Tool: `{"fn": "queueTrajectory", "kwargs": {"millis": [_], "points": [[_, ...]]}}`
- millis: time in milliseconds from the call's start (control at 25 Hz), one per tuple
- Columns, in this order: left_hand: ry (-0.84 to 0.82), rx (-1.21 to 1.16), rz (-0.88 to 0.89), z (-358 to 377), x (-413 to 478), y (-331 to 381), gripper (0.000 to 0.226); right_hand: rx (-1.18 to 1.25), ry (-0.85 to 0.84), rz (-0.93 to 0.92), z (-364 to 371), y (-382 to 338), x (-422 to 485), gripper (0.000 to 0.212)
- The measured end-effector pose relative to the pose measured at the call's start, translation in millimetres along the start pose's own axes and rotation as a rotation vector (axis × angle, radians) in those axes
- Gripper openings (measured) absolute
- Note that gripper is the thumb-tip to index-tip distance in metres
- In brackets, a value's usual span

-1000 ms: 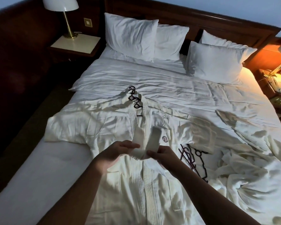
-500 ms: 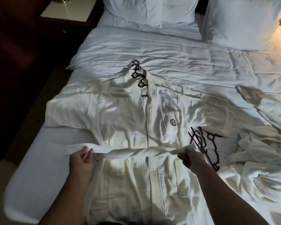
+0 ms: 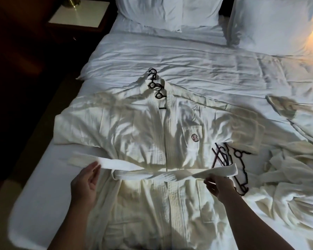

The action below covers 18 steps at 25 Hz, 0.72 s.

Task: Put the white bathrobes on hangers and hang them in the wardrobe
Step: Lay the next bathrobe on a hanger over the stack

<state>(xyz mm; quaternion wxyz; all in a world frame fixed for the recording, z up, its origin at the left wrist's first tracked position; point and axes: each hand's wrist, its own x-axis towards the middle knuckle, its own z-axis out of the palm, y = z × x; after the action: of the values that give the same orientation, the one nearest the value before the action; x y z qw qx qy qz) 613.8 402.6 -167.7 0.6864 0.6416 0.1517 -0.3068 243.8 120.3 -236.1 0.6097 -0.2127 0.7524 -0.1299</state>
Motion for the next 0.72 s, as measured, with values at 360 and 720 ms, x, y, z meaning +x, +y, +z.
{"fn": "queueTrajectory", "kwargs": {"millis": [360, 720], "points": [[-0.687, 0.564, 0.307, 50, -95, 49, 0.021, 0.099, -0.042, -0.399, 32, -25, -49, 0.027], [-0.989, 0.743, 0.476, 141, -145, 41, 0.028, -0.555, -0.797, -0.648, 86, -29, -171, 0.037]]}}
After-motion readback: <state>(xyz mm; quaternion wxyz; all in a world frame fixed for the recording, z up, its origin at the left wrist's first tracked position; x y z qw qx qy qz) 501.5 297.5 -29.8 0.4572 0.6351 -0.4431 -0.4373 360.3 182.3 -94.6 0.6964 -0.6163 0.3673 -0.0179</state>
